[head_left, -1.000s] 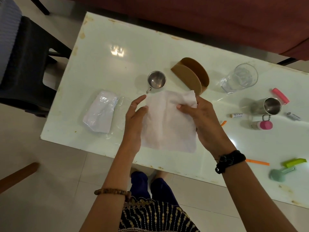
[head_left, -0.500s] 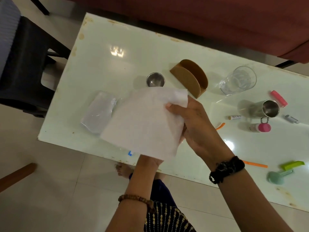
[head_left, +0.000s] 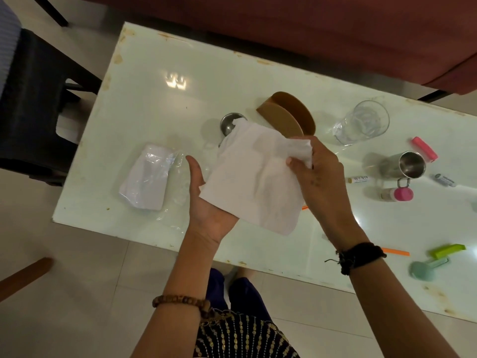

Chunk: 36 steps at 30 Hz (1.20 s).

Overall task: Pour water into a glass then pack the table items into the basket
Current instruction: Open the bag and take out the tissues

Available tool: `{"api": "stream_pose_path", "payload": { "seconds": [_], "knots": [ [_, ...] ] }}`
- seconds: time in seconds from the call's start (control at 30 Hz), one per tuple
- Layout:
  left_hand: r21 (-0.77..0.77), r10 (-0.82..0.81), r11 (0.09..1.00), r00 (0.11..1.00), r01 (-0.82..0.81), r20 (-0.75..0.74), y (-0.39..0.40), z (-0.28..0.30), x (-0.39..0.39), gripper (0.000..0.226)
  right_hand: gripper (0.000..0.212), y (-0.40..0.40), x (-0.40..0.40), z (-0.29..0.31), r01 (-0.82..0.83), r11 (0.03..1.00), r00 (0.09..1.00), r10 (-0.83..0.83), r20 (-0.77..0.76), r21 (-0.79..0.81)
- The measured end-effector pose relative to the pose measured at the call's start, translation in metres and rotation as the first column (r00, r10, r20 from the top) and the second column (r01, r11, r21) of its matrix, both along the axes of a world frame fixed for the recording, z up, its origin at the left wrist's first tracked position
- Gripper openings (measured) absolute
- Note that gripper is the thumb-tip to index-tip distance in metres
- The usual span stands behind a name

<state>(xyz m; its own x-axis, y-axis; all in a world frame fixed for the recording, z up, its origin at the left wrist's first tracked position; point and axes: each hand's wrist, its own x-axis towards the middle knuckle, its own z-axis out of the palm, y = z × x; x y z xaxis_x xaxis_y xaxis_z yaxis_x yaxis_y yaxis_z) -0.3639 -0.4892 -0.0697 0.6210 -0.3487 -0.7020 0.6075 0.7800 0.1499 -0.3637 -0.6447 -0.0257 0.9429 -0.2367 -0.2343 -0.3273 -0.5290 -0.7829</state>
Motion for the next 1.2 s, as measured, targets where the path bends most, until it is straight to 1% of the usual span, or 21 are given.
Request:
{"api": "stream_pose_path", "payload": {
  "seconds": [0.07, 0.1, 0.2, 0.27, 0.33, 0.4, 0.47, 0.53, 0.63, 0.7, 0.73, 0.77, 0.8, 0.87, 0.9, 0.93, 1.0, 1.03, 1.07, 1.13, 1.2],
  "knots": [
    [-0.027, -0.021, 0.999, 0.995, 0.023, 0.096, -0.002, 0.0, -0.001, 0.072, 0.031, 0.008, -0.004, 0.0, -0.081, 0.992, 0.994, 0.088, 0.064, -0.102],
    [-0.033, -0.024, 0.999, 0.994, 0.028, 0.106, -0.002, 0.0, -0.003, 0.072, 0.032, 0.015, -0.007, 0.0, -0.127, 0.983, 0.988, 0.137, 0.071, -0.131],
    [0.045, -0.044, 0.998, 0.989, 0.038, 0.141, -0.009, 0.003, -0.004, 0.075, 0.035, 0.037, -0.017, -0.005, -0.239, 0.959, 0.968, 0.247, 0.033, -0.151],
    [0.084, -0.044, 0.996, 0.988, 0.032, 0.146, -0.012, 0.005, -0.003, 0.077, 0.037, 0.048, -0.023, -0.009, -0.294, 0.936, 0.95, 0.308, 0.045, -0.194],
    [0.1, -0.053, 0.994, 0.989, 0.04, 0.137, -0.013, 0.006, -0.003, 0.079, 0.045, 0.054, -0.029, -0.014, -0.364, 0.9, 0.921, 0.386, 0.051, -0.241],
    [0.101, -0.051, 0.994, 0.991, 0.038, 0.128, -0.014, 0.005, -0.003, 0.079, 0.048, 0.058, -0.034, -0.02, -0.392, 0.87, 0.899, 0.431, 0.075, -0.298],
    [0.118, -0.039, 0.993, 0.987, 0.021, 0.158, -0.014, 0.004, -0.001, 0.077, 0.045, 0.06, -0.038, -0.024, -0.386, 0.859, 0.892, 0.441, 0.102, -0.337],
    [0.148, -0.037, 0.989, 0.984, 0.011, 0.176, -0.016, 0.001, -0.001, 0.076, 0.046, 0.061, -0.041, -0.026, -0.406, 0.853, 0.885, 0.456, 0.09, -0.329],
    [0.183, -0.056, 0.983, 0.978, 0.018, 0.201, -0.018, -0.001, -0.001, 0.074, 0.047, 0.064, -0.042, -0.028, -0.386, 0.889, 0.908, 0.413, 0.068, -0.246],
    [0.204, -0.058, 0.979, 0.981, 0.019, 0.186, -0.019, -0.002, -0.001, 0.072, 0.046, 0.067, -0.043, -0.027, -0.335, 0.926, 0.926, 0.358, 0.119, -0.176],
    [0.2, -0.054, 0.98, 0.981, 0.016, 0.185, -0.019, -0.003, -0.005, 0.071, 0.052, 0.068, -0.045, -0.026, -0.314, 0.944, 0.937, 0.325, 0.128, -0.101],
    [0.237, -0.067, 0.971, 0.98, 0.021, 0.186, -0.019, -0.003, -0.01, 0.071, 0.06, 0.069, -0.046, -0.023, -0.307, 0.952, 0.948, 0.305, 0.085, 0.005],
    [0.327, -0.128, 0.943, 0.971, 0.057, 0.2, -0.018, -0.003, -0.018, 0.069, 0.066, 0.068, -0.046, -0.022, -0.303, 0.945, 0.952, 0.305, 0.006, 0.123],
    [0.559, -0.3, 0.817, 0.932, 0.141, 0.205, -0.021, -0.004, -0.032, 0.057, 0.072, 0.066, -0.047, -0.02, -0.263, 0.915, 0.944, 0.309, -0.115, 0.307],
    [0.587, -0.32, 0.795, 0.928, 0.152, 0.193, -0.024, -0.005, -0.031, 0.055, 0.069, 0.064, -0.046, -0.021, -0.23, 0.904, 0.95, 0.289, -0.118, 0.361],
    [0.55, -0.284, 0.823, 0.941, 0.141, 0.183, -0.026, -0.005, -0.026, 0.058, 0.061, 0.062, -0.045, -0.022, -0.193, 0.896, 0.963, 0.251, -0.097, 0.399],
    [0.394, -0.124, 0.918, 0.976, 0.045, 0.177, -0.033, -0.004, -0.009, 0.061, 0.041, 0.056, -0.04, -0.024, -0.12, 0.895, 0.985, 0.161, -0.061, 0.429],
    [0.348, -0.073, 0.937, 0.98, 0.003, 0.187, -0.037, -0.004, -0.004, 0.06, 0.032, 0.052, -0.038, -0.025, -0.078, 0.899, 0.991, 0.118, -0.068, 0.43],
    [0.326, -0.056, 0.945, 0.979, -0.011, 0.195, -0.041, -0.003, 0.0, 0.06, 0.03, 0.048, -0.037, -0.026, -0.025, 0.898, 0.993, 0.072, -0.089, 0.439],
    [0.256, -0.025, 0.966, 0.975, -0.033, 0.219, -0.044, -0.007, 0.002, 0.056, 0.038, 0.036, -0.032, -0.027, 0.088, 0.873, 0.989, -0.021, -0.143, 0.48],
    [0.191, -0.041, 0.982, 0.972, -0.004, 0.232, -0.042, -0.014, 0.006, 0.048, 0.035, 0.022, -0.025, -0.025, 0.188, 0.847, 0.971, -0.086, -0.221, 0.498]
  ]
}}
